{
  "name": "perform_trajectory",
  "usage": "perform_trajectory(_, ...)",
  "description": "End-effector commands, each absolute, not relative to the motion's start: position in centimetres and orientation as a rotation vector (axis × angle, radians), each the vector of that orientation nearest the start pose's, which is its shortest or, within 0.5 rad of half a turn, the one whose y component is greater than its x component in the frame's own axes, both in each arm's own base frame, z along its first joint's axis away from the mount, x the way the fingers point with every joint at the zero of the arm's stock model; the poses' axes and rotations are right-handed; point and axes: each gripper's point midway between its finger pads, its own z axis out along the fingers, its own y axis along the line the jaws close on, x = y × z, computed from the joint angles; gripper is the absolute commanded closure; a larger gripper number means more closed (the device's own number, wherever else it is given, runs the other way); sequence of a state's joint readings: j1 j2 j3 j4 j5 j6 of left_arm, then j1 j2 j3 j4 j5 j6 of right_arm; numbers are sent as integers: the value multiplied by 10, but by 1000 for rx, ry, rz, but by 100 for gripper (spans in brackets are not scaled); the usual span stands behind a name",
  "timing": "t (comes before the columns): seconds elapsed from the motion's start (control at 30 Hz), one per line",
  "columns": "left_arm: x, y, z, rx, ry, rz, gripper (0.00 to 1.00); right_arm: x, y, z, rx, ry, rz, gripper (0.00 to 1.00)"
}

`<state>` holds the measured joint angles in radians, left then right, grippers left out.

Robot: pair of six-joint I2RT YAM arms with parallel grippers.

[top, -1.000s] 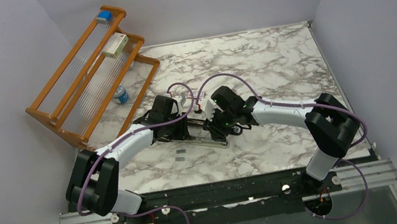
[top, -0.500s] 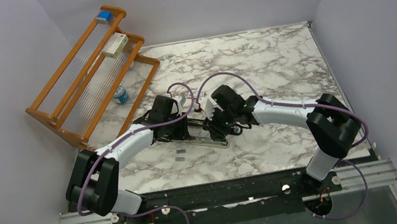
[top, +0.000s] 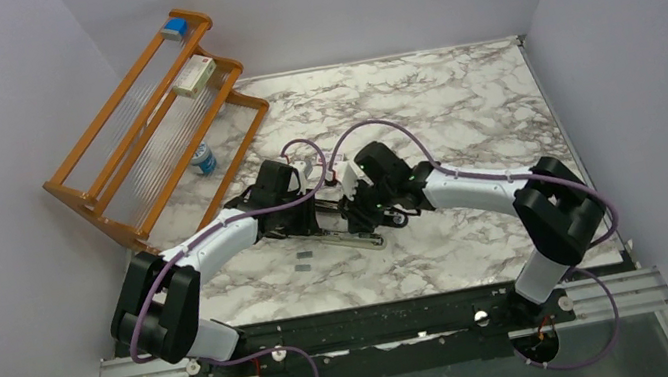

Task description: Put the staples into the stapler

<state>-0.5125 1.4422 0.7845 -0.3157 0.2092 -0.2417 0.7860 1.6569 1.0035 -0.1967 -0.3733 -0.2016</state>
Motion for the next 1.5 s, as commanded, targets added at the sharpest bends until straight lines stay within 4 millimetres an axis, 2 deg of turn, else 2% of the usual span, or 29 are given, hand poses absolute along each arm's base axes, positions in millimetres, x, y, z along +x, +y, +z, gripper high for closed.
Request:
perform_trajectory(0.0, 250, -191, 36, 456, 2630, -507, 57, 247, 333, 65, -1329, 2077, 754, 60)
perform_trajectory(0.13, 250, -191, 36, 455, 2628, -506, 57, 248, 332, 63, -1313, 2081, 743, 60)
perform_trajectory(0.4, 250, -191, 36, 456, 2630, -507, 57, 257, 317, 85, -1195, 2060, 670, 57)
perform_trajectory(0.57, 250, -191, 36, 456, 2629, -506, 57, 254, 296, 77, -1233, 2105, 630, 55)
perform_trajectory(0.67, 250, -191, 36, 456, 2630, -505, 57, 252, 291, 73, -1276, 2114, 638, 55)
perform_trajectory(0.9, 250, -191, 35, 457, 2630, -504, 57, 244, 299, 64, -1390, 2091, 715, 55)
perform_trajectory(1.47, 249, -190, 35, 457, 2633, -501, 57, 244, 299, 46, -1421, 2123, 709, 55)
